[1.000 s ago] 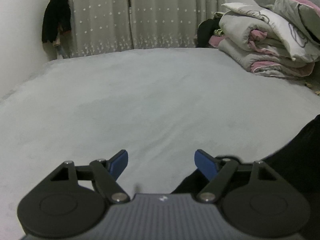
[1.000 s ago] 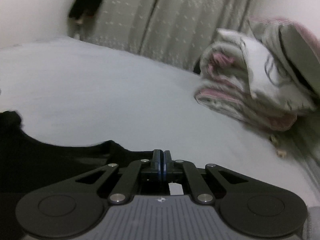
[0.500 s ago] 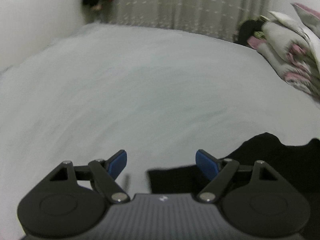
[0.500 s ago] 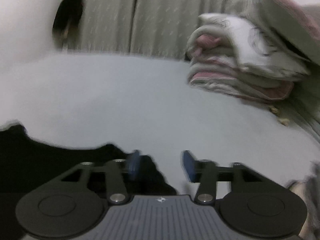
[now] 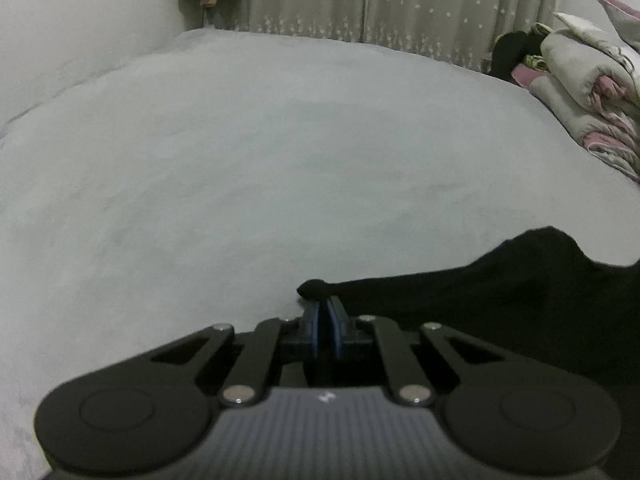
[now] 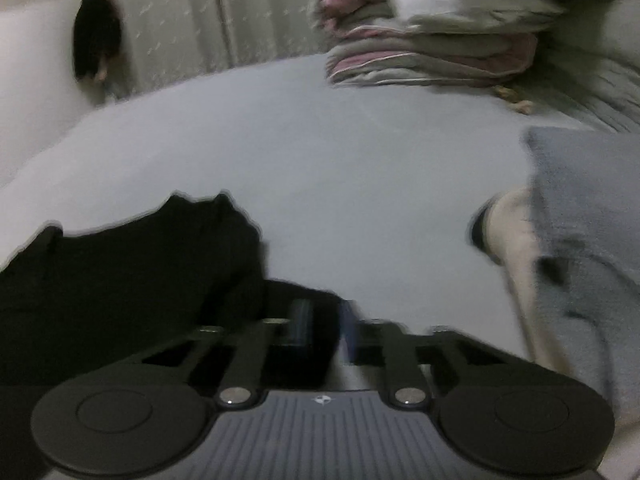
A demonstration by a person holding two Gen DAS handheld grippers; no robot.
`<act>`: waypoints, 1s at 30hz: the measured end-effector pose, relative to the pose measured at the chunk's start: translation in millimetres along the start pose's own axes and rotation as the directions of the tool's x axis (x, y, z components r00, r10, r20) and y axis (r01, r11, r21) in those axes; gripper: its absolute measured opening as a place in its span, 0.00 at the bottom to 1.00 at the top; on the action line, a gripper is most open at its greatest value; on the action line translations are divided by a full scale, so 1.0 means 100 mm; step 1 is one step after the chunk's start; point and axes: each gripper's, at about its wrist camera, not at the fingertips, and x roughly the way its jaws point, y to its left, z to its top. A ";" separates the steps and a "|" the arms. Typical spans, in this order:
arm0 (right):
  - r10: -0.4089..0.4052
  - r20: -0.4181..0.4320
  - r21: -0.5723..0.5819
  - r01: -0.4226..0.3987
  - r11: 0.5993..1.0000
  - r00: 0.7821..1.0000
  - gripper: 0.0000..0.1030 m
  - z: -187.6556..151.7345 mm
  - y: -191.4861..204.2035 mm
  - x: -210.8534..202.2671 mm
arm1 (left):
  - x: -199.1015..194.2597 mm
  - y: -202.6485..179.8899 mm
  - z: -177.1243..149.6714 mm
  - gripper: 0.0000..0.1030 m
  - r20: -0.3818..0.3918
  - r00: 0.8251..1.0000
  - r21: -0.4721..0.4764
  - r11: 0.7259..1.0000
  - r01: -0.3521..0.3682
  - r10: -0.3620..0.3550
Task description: Fold clothes
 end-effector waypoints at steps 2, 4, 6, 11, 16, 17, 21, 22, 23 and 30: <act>-0.099 0.031 -0.071 0.101 0.992 0.995 0.04 0.04 0.10 0.02 | -0.05 0.06 0.03 0.05 0.008 1.000 -0.003 1.000 -0.025 0.025; -0.186 0.088 -0.096 0.194 0.976 0.979 0.04 0.11 0.11 -0.08 | -0.14 0.17 0.07 0.05 0.030 0.999 -0.007 0.999 -0.033 0.033; -0.253 0.127 -0.092 0.265 0.960 0.959 0.04 0.20 0.05 -0.18 | -0.20 0.27 0.11 0.05 0.040 0.999 -0.025 0.999 -0.022 0.023; -0.341 0.078 -0.118 0.349 0.930 0.937 0.04 0.32 -0.03 -0.04 | -0.15 0.28 0.12 0.05 0.022 0.998 -0.030 0.998 -0.059 0.060; -0.461 0.043 -0.116 0.463 0.879 0.886 0.02 0.24 -0.11 0.18 | -0.16 0.28 0.16 0.06 0.032 0.996 -0.018 0.996 -0.084 0.084; -0.475 0.042 -0.115 0.476 0.872 0.879 0.02 0.23 -0.12 0.20 | -0.16 0.27 0.17 0.06 0.034 0.996 -0.017 0.996 -0.085 0.086; -0.494 0.055 -0.257 0.490 0.833 0.868 0.02 0.11 0.08 0.41 | -0.09 0.25 0.18 0.11 -0.013 0.998 -0.019 0.998 -0.060 0.060; -0.489 0.041 -0.277 0.480 0.832 0.872 0.03 0.08 0.10 0.48 | -0.10 0.26 0.18 0.12 -0.017 0.997 -0.024 0.997 -0.070 0.069; -0.497 0.043 -0.293 0.487 0.823 0.867 0.03 0.06 0.12 0.54 | -0.13 0.27 0.18 0.17 -0.010 0.997 -0.032 0.996 -0.079 0.079; -0.400 0.154 -0.297 0.429 0.853 0.903 0.67 0.02 0.23 0.00 | -0.77 0.57 0.03 0.51 0.127 0.988 -0.161 0.984 -0.072 0.093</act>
